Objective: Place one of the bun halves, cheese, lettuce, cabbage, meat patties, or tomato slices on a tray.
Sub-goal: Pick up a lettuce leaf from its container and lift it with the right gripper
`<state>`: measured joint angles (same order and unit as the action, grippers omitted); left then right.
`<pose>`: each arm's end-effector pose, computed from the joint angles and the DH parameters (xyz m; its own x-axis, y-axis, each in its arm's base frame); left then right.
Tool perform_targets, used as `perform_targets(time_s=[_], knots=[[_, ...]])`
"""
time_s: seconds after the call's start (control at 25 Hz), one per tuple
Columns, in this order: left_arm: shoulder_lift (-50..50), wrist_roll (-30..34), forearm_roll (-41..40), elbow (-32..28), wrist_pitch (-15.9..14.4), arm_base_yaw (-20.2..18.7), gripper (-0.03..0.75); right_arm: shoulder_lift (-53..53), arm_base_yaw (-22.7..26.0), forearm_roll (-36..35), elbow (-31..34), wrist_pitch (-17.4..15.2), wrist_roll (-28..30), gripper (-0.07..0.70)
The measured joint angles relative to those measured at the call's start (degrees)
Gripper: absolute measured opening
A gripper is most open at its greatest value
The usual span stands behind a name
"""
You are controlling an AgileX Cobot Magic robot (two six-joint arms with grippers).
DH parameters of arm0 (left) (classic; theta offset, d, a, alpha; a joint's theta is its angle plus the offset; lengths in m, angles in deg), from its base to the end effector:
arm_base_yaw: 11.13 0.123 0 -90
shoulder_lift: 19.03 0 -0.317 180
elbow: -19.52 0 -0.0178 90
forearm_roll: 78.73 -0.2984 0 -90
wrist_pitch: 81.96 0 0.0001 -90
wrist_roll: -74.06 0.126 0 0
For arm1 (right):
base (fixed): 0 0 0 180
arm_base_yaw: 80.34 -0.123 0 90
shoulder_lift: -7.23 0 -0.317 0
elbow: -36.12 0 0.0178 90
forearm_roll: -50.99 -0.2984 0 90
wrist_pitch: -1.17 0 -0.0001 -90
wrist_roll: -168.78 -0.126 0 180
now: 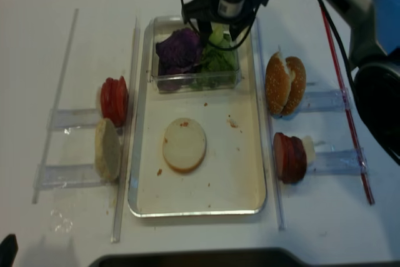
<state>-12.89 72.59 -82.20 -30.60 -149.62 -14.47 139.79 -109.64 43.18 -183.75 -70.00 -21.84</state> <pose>0.0278 0.0054 0.2672 -0.5566 0.0299 -0.8303 0.0103 0.9995 0.0290 0.4702 0.2825 0.2403 -0.9327 -0.2646 -0.2453 -0.3128 0.9318 0.1841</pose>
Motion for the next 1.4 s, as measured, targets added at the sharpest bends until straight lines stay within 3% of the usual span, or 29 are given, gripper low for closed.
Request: perform_targets(time_s=[0.64, 0.96, 1.24, 1.4], knots=[[0.0, 0.0, 0.0, 0.0, 0.0, 0.0, 0.358, 4.7, 0.0, -3.4, -0.1, 0.1, 1.5, 0.486], [0.0, 0.0, 0.0, 0.0, 0.0, 0.0, 0.358, 5.2, 0.0, -3.4, -0.3, 0.3, 1.5, 0.219], [0.0, 0.0, 0.0, 0.0, 0.0, 0.0, 0.358, 5.2, 0.0, -3.4, -0.3, 0.4, 1.5, 0.062], [0.0, 0.0, 0.0, 0.0, 0.0, 0.0, 0.358, 5.2, 0.0, -3.4, -1.0, 0.4, 1.5, 0.045]])
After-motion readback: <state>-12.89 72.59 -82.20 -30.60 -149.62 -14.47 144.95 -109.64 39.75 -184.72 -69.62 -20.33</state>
